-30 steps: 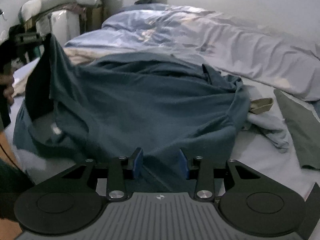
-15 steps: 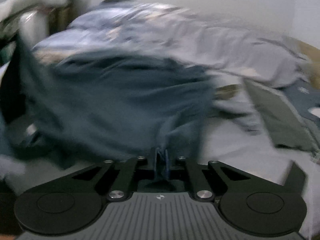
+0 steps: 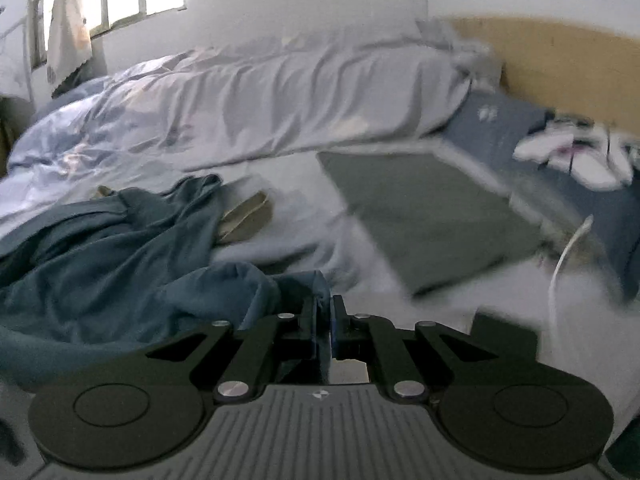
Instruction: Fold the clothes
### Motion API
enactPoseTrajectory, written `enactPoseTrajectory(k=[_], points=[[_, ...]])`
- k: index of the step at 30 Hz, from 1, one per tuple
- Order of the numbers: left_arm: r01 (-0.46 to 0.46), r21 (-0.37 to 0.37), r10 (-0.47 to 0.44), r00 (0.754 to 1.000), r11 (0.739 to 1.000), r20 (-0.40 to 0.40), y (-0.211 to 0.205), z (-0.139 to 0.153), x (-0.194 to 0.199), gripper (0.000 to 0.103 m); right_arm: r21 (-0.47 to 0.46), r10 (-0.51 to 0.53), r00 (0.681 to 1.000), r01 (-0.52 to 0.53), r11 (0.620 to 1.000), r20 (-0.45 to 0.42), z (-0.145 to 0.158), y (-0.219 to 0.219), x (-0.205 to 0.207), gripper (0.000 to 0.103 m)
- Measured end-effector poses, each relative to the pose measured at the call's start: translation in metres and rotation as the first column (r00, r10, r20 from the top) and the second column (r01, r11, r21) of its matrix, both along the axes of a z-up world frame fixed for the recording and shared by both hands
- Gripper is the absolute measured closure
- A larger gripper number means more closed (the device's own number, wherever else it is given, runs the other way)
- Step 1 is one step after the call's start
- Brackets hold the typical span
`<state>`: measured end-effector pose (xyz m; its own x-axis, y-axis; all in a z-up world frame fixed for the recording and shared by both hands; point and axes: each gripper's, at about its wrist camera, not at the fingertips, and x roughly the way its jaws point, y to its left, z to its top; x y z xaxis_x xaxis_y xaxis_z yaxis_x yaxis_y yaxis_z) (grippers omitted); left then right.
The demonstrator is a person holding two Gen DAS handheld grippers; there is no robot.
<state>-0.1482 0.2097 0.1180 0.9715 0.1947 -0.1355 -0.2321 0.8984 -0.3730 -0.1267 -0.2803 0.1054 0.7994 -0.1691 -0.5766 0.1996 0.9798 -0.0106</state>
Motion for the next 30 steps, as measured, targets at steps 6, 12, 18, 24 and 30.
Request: enactPoseTrajectory(k=[6, 12, 18, 24, 30], points=[[-0.053, -0.002, 0.053, 0.998, 0.999, -0.042, 0.003, -0.005, 0.009, 0.100, -0.085, -0.056, 0.996, 0.050, 0.995, -0.069, -0.023, -0.029, 0.028, 0.097], [-0.064, 0.010, 0.065, 0.995, 0.998, -0.070, -0.001, -0.008, 0.012, 0.100, -0.087, -0.112, 0.984, 0.101, 0.991, -0.135, -0.037, -0.067, 0.029, 0.097], [-0.024, 0.024, 0.026, 0.996, 0.999, -0.088, -0.011, -0.011, 0.015, 0.100, -0.159, 0.122, 0.992, -0.128, 0.979, -0.044, -0.008, -0.020, -0.026, 0.095], [-0.009, 0.044, 0.012, 0.996, 0.999, -0.087, -0.017, -0.011, 0.015, 0.100, -0.318, 0.510, 0.856, -0.508, 0.801, -0.083, -0.024, 0.083, -0.067, 0.095], [-0.001, 0.036, 0.005, 0.995, 0.999, -0.097, -0.018, -0.013, 0.016, 0.100, -0.435, 0.705, 0.687, -0.697, 0.570, -0.177, -0.060, 0.162, -0.067, 0.094]])
